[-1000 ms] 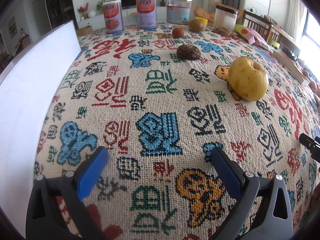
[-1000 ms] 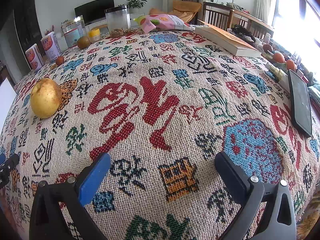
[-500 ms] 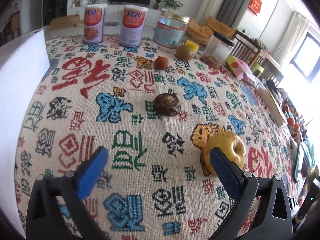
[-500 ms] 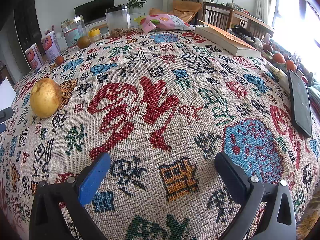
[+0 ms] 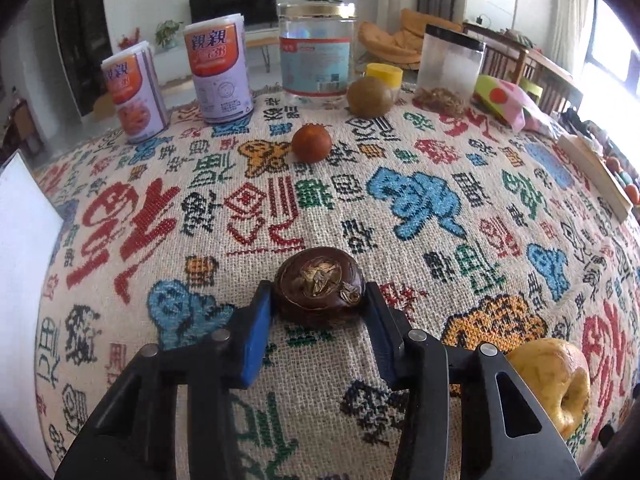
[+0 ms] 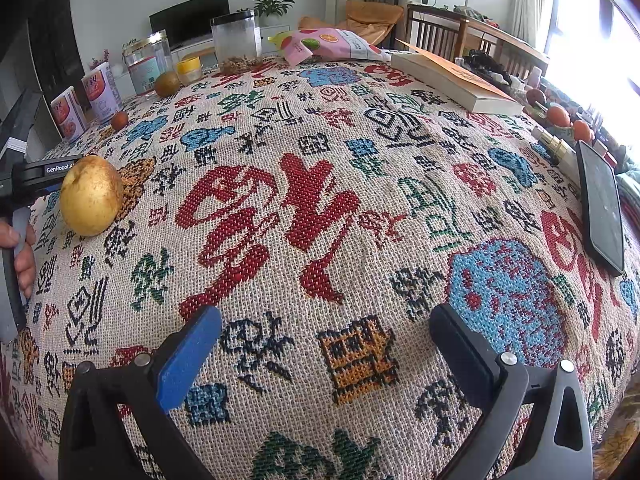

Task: Organize fruits
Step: 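Grasp the dark brown round fruit with the left tool, then open the left tool and set the brown fruit back on the cloth, then grasp the yellow apple with the right tool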

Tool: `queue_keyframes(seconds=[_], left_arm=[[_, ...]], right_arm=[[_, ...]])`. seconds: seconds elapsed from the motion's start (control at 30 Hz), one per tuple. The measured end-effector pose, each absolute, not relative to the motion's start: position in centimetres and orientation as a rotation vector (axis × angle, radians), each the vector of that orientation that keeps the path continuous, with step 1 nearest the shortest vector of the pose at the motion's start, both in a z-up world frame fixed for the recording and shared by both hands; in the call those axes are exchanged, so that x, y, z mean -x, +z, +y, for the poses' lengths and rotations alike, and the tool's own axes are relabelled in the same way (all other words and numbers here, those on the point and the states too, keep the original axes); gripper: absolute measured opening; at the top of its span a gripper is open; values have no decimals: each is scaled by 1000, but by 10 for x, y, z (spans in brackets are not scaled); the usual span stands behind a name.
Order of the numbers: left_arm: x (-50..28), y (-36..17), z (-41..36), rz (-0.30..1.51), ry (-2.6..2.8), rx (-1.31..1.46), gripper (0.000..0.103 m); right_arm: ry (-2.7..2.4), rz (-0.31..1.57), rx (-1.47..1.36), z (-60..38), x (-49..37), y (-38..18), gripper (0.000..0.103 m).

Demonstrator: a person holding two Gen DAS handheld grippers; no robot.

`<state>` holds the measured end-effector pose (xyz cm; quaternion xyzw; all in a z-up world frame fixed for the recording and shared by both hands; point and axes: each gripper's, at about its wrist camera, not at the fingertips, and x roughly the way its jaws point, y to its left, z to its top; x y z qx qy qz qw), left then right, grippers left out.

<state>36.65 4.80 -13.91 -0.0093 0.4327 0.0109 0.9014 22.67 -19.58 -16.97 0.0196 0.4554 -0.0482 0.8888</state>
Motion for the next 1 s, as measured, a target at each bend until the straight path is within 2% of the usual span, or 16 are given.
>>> queue_keyframes(seconds=[0.33,0.63,0.67,0.7,0.73,1.0], left_arm=[[-255,-113,94,869,68,37,46],[-191,-136,102,926,72,84,49],[-188,-136,101,909,91,67,63],[-188,-138,99,907,119,41,84],[-188,-140,97,907,140,25,92],[-190,-146,108,937,163,85,102]], right_arm=[[-101,946,-41,-196,-227,-170,103],[-101,946,-41,-196,-227,-170,103],[-101,946,-41,-196,-227,-170,103],[-101,946,-41,-196,-227,-170,103],[-101,946,-42,-196,-227,-170,103],[-101,946,-42,-196,-227,-170,103]])
